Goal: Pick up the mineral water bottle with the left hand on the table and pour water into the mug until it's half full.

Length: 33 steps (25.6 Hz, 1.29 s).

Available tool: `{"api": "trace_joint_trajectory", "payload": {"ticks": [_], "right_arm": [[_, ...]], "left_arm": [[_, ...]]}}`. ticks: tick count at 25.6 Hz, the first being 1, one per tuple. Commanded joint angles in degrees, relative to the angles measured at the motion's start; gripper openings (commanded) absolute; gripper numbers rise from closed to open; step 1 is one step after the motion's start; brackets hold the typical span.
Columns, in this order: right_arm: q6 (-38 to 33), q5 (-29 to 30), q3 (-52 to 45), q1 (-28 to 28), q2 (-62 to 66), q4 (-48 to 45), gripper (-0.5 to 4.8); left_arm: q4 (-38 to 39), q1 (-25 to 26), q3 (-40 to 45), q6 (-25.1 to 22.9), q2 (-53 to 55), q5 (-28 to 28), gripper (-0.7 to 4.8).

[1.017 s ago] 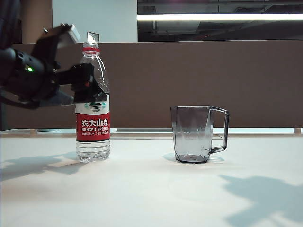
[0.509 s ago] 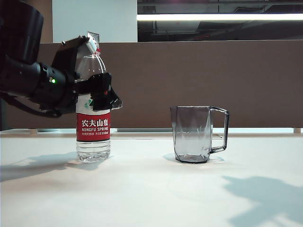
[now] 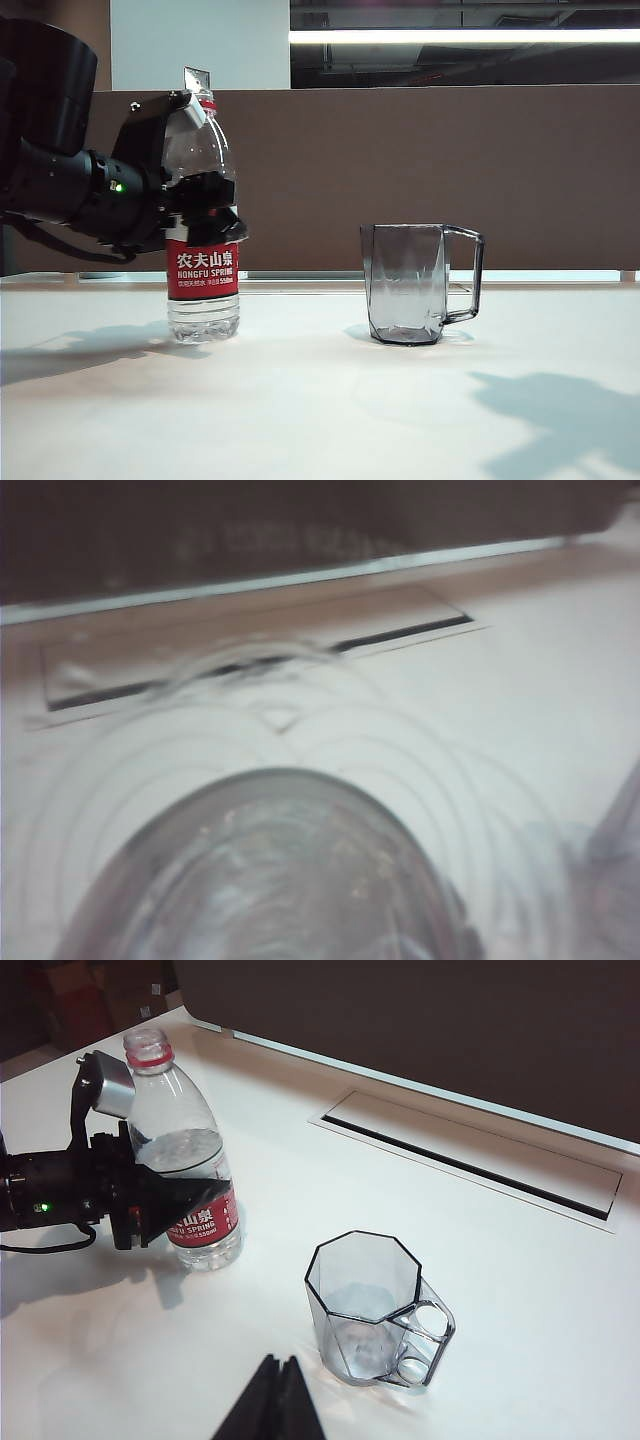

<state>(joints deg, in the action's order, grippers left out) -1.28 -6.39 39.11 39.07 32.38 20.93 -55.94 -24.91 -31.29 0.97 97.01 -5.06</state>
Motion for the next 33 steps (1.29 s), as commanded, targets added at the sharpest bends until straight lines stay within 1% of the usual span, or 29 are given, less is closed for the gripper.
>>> {"api": "trace_joint_trajectory", "payload": {"ticks": [1,5,6,7,10,13,16,19,22,24,28,30,33], "right_arm": [[-0.20,0.11,0.57,0.02,-0.13,-1.01,-0.02],[-0.17,0.11,0.57,0.02,-0.13,-1.03,-0.02],[-0.17,0.11,0.57,0.02,-0.13,-1.03,-0.02],[-0.17,0.11,0.57,0.02,-0.13,-1.03,-0.01],[-0.17,0.11,0.57,0.02,-0.13,-1.03,-0.01],[-0.20,0.11,0.57,0.02,-0.13,-1.03,-0.02],[-0.20,0.09,0.57,0.02,-0.13,-1.01,-0.02],[-0.17,0.09,0.57,0.02,-0.13,-1.01,-0.01],[-0.17,0.09,0.57,0.02,-0.13,-0.96,-0.01],[-0.17,0.11,0.57,0.02,-0.13,-0.87,-0.02],[-0.17,0.11,0.57,0.02,-0.13,0.15,-0.02],[-0.17,0.11,0.57,0.02,-0.13,0.48,-0.02],[-0.17,0.13,0.57,0.02,-0.13,0.44,-0.02]], "left_arm": [[-0.59,-0.13,-0.11,-0.11,-0.07,-0.35,1.99],[-0.57,-0.13,-0.11,-0.11,-0.07,-0.33,1.99],[-0.57,-0.13,-0.11,-0.11,-0.07,-0.33,1.76],[-0.57,-0.13,-0.11,-0.11,-0.07,-0.33,1.73],[-0.61,-0.13,-0.11,-0.11,-0.07,-0.33,1.74],[-2.29,-0.13,-0.11,-0.13,-0.07,-0.33,1.74],[-3.74,-0.15,-0.11,1.64,-0.09,-0.33,1.74],[-5.40,-0.15,-0.66,0.94,-0.13,-0.33,1.74],[-3.04,-0.24,-2.82,0.90,-0.11,-0.33,1.74],[0.28,-1.14,-5.29,-1.20,-0.11,-0.33,1.74],[6.69,-3.15,-11.45,-8.57,-0.04,-0.33,1.74],[9.73,-3.74,-15.50,-11.17,0.59,-0.33,1.74],[15.21,-3.76,-21.77,-13.33,3.48,-0.33,1.74]]}}
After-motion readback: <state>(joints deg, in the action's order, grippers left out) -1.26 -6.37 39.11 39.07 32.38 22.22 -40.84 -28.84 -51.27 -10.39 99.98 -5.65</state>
